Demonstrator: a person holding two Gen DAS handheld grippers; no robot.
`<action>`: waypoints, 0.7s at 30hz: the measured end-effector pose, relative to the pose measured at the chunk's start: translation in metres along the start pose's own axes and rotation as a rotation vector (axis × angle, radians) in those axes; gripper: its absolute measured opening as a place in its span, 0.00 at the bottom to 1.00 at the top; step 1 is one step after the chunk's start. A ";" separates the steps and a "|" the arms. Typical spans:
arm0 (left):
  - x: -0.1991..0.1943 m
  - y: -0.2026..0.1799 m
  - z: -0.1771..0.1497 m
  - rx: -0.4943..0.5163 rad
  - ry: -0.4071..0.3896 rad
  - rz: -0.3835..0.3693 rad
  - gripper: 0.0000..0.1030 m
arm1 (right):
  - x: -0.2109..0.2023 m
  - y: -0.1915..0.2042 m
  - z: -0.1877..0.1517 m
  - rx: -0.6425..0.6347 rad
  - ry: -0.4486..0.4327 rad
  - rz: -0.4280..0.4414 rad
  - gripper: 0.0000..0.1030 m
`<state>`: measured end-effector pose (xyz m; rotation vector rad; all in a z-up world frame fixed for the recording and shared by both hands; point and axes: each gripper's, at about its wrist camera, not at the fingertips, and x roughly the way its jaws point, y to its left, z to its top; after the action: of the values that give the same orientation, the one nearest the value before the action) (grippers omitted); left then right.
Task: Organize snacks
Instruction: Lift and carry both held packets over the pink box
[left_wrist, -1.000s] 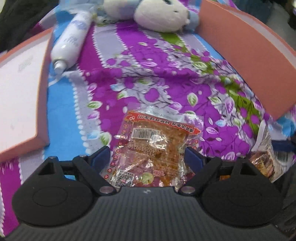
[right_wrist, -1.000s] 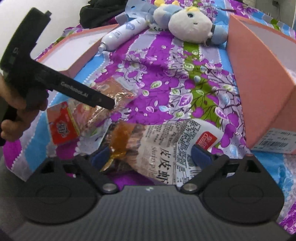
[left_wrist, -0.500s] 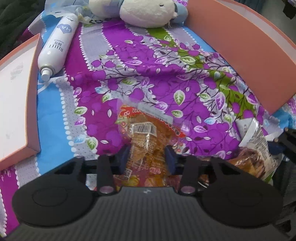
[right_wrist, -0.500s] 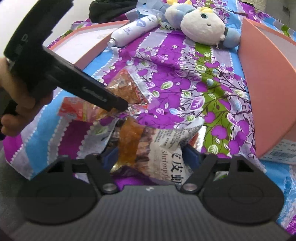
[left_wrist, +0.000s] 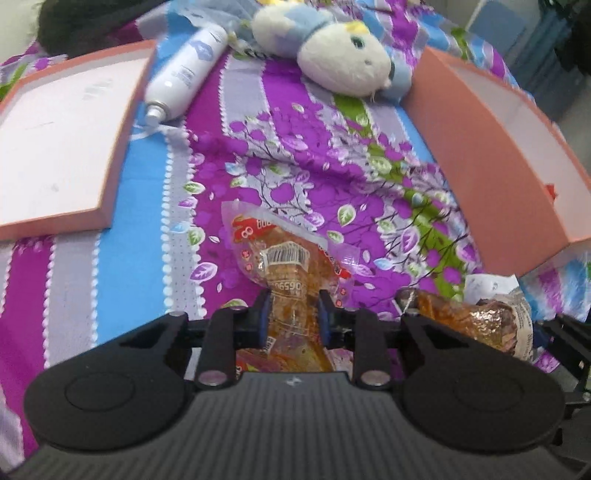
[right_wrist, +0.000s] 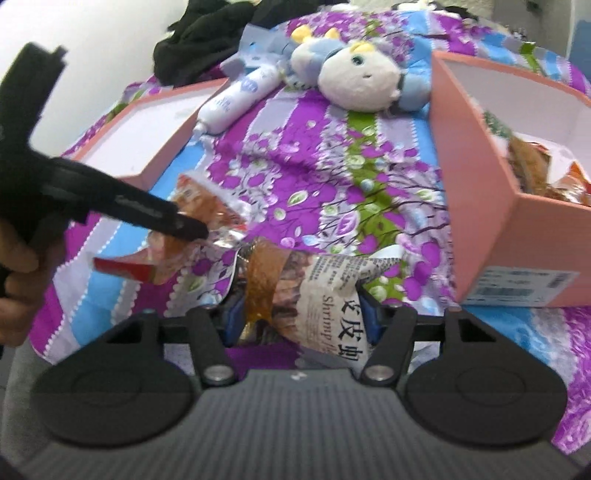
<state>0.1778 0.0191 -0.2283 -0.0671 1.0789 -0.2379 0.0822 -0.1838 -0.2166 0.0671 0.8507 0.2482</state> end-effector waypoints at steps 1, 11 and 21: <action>-0.006 -0.002 -0.001 -0.003 -0.010 0.004 0.28 | -0.004 -0.001 0.000 0.008 -0.010 -0.004 0.60; -0.084 -0.032 -0.021 -0.037 -0.124 0.038 0.28 | -0.064 -0.002 0.007 0.031 -0.132 -0.035 0.60; -0.147 -0.059 -0.041 -0.053 -0.222 0.014 0.29 | -0.130 -0.004 0.014 0.066 -0.253 -0.048 0.60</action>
<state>0.0668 -0.0024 -0.1107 -0.1302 0.8647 -0.1844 0.0111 -0.2184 -0.1118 0.1368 0.6076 0.1619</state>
